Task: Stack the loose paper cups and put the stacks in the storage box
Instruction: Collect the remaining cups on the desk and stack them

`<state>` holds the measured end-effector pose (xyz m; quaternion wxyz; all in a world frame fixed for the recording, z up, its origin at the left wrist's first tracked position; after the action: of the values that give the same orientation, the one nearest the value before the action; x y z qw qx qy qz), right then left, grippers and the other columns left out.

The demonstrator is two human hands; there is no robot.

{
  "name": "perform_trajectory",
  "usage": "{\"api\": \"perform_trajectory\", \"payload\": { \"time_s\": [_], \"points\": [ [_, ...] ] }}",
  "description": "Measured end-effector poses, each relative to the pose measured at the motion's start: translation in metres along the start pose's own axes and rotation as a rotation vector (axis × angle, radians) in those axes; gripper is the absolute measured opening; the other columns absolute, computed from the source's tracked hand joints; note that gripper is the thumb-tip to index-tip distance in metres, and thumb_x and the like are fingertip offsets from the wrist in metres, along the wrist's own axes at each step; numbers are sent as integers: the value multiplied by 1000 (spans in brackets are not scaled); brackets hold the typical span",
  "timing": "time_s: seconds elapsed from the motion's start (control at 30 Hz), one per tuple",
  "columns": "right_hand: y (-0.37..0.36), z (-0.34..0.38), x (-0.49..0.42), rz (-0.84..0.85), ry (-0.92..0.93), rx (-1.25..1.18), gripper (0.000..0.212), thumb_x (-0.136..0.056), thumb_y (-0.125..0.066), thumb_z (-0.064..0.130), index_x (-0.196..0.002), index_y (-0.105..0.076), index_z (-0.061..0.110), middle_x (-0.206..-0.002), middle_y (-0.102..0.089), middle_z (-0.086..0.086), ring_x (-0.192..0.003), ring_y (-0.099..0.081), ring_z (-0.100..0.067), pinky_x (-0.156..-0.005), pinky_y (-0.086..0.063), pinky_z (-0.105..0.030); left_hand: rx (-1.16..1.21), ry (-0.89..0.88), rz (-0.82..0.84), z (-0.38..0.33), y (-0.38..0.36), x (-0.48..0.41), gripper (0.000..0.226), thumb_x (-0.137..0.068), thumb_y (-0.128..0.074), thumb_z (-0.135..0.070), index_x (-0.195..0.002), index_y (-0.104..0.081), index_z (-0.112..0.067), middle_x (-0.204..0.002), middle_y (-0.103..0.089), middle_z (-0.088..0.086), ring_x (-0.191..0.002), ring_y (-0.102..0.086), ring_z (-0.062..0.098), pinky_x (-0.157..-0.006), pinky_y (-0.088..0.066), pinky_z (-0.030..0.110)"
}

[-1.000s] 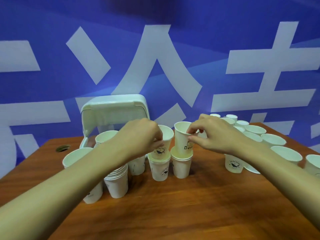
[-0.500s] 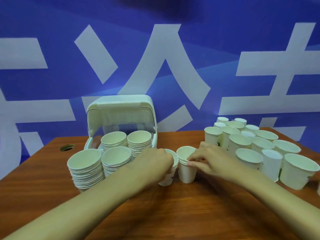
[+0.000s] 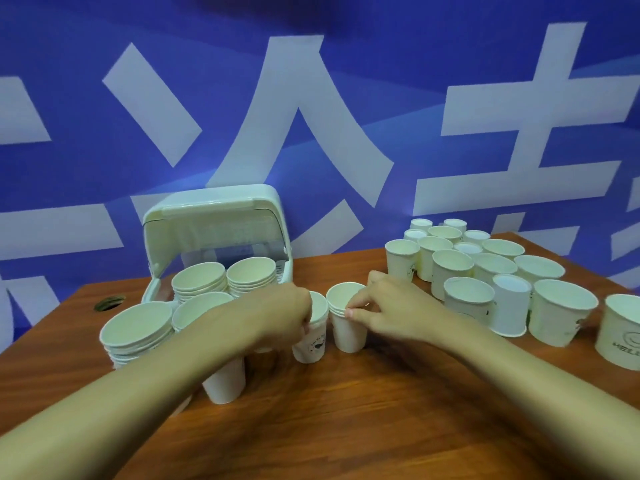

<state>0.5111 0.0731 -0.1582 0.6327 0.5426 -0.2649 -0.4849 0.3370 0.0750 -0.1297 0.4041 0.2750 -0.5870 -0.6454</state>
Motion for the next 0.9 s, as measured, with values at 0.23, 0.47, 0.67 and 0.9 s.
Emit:
{"api": "perform_trajectory", "payload": {
  "time_s": [0.23,0.47,0.67,0.9],
  "points": [
    [64,-22,27,-350,-63,158,27,-94,-53,52,-107,-71,36,-104,-71,19,-92,-61,-2,-77,-51,-28,-16,-27,-266,-3,66,-46,24,-86,-58,-38,-85,-70,-17,-84,-69,2,-80,-63,25,-72,-55,39],
    [65,-69,65,-160,-343,510,39,-87,-56,61,-109,-65,30,-99,-69,8,-89,-66,-15,-75,-55,-32,-94,-112,-286,-75,55,-157,16,-85,-59,-31,-87,-67,-17,-78,-65,0,-73,-62,23,-55,-45,29],
    [55,-83,66,-131,-379,475,20,-93,-52,33,-77,-44,25,-80,-48,2,-77,-49,-24,-56,-28,-29,-86,-61,-279,-98,42,-223,12,-88,-55,-28,-92,-57,-17,-87,-60,0,-74,-56,19,-51,-34,30],
    [55,-91,45,-142,-343,453,19,-91,-55,34,-76,-49,24,-71,-44,3,-73,-48,-25,-56,-27,-30,-128,19,-277,-95,35,-239,9,-90,-54,-17,-81,-54,-15,-68,-51,-2,-60,-50,16,-58,-46,30]
  ]
}}
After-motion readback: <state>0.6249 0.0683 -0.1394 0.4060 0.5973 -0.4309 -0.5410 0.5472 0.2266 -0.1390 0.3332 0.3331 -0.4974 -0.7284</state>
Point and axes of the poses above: each hand's wrist, its own x-axis away from the middle knuckle, its own y-axis out of the back of the hand, z = x × y, the point moved 4 cm from there along -x, towards the middle knuckle
